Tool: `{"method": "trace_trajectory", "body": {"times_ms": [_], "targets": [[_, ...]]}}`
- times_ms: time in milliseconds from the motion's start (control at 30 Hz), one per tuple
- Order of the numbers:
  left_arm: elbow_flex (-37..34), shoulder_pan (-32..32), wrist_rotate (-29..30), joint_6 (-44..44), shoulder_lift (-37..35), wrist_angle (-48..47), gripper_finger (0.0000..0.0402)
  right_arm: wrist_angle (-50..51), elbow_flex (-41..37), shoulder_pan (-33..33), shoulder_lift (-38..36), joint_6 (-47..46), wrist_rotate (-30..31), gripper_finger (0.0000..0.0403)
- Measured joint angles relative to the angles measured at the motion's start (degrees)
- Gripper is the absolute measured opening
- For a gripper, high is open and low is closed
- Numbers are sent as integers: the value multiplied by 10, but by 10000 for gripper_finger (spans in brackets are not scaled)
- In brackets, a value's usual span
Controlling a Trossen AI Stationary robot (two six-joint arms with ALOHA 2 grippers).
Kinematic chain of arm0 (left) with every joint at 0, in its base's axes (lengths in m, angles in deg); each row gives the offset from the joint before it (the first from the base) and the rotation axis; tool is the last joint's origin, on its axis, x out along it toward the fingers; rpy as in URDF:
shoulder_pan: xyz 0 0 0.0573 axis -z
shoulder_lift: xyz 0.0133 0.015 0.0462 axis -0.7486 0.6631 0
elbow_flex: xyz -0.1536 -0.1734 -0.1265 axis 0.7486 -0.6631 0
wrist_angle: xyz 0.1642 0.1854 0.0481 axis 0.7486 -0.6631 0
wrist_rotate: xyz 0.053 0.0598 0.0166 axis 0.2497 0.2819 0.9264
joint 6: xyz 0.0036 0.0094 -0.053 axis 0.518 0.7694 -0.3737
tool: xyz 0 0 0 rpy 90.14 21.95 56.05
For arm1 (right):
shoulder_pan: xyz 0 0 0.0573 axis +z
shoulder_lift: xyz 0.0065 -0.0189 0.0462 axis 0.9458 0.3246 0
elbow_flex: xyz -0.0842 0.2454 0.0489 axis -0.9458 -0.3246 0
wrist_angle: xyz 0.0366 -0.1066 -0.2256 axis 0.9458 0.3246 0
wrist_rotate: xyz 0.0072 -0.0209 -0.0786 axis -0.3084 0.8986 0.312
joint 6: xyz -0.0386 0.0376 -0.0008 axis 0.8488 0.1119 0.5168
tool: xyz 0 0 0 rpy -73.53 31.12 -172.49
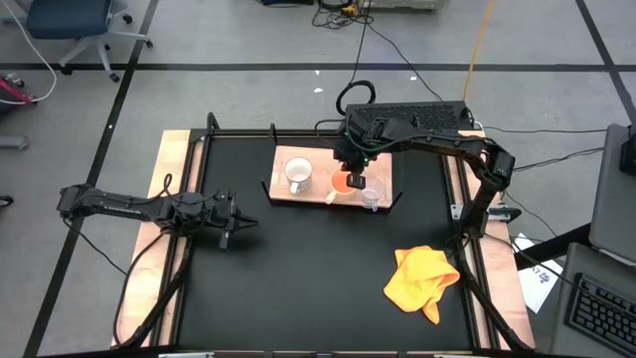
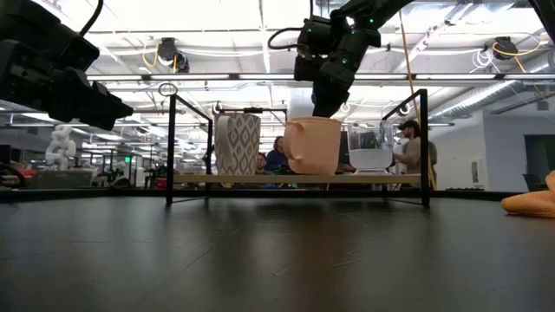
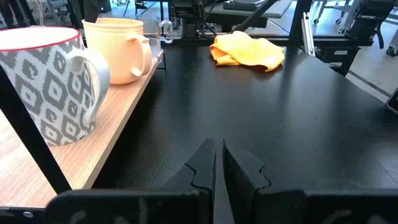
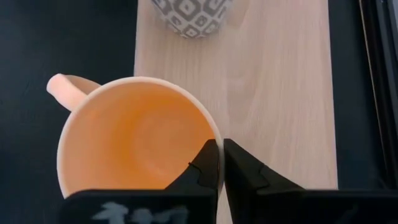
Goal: Stack small to large cups/mugs on shelf
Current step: Adjust the orange mug on the shelf
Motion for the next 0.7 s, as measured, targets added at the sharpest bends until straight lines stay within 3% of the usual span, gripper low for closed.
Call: {"method": "trace_trajectory", "body": {"times_ms": [700], "targets": [[0,0,0,7,0,0,33,10,3,2,0,-31,-1,2]]}}
